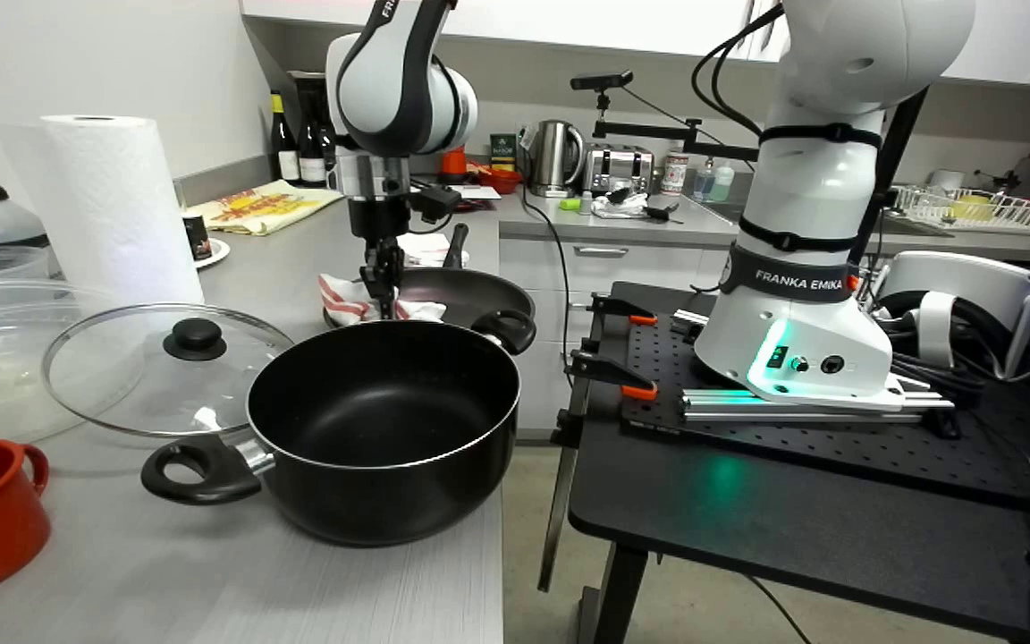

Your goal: Use the towel to clean the pan

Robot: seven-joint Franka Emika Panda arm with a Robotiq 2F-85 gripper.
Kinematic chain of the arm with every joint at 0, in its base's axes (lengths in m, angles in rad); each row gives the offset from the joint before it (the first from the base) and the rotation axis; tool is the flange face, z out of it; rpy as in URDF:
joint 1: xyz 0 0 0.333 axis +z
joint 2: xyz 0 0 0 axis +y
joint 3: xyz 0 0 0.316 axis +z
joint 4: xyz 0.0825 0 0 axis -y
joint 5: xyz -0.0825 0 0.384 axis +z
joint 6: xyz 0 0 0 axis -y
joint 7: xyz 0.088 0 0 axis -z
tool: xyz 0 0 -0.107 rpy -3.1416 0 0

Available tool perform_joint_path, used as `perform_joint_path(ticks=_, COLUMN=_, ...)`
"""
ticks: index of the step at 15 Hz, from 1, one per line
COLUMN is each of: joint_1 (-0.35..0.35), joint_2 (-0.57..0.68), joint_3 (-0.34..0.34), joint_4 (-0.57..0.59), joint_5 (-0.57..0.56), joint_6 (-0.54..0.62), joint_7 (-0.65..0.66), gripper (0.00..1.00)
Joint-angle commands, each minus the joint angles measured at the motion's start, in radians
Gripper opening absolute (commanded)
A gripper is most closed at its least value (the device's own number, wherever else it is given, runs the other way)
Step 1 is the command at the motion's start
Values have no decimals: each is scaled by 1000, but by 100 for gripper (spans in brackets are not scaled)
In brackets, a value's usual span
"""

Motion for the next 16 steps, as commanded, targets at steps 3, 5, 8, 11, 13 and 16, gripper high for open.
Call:
perform_joint_path(ticks=3, joint_1=79, joint_2=-24, joint_3=-91, joint_4=-6, joint_5=-108, joint_6=101, joint_7=142, gripper=3)
perform_joint_path(ticks=5, joint_1=92, joint_2=-53, joint_3=-104, joint_4=-32, joint_5=-129, joint_6=134, joint_7=165, gripper=3)
perform_joint_path(ticks=8, joint_1=100, joint_2=-109, joint_3=-117, joint_4=-68, joint_5=-142, joint_6=174, joint_7=184, gripper=3)
perform_joint_path(ticks=11, joint_1=99, joint_2=-182, joint_3=-134, joint_4=-102, joint_5=-144, joint_6=210, joint_7=201, gripper=3)
perform_joint_path(ticks=13, joint_1=93, joint_2=-233, joint_3=-151, joint_4=-119, joint_5=-146, joint_6=226, joint_7=214, gripper=3)
perform_joint_path(ticks=16, joint_1=72, joint_2=-297, joint_3=-182, joint_4=-123, joint_5=-139, joint_6=222, joint_7=236, gripper=3)
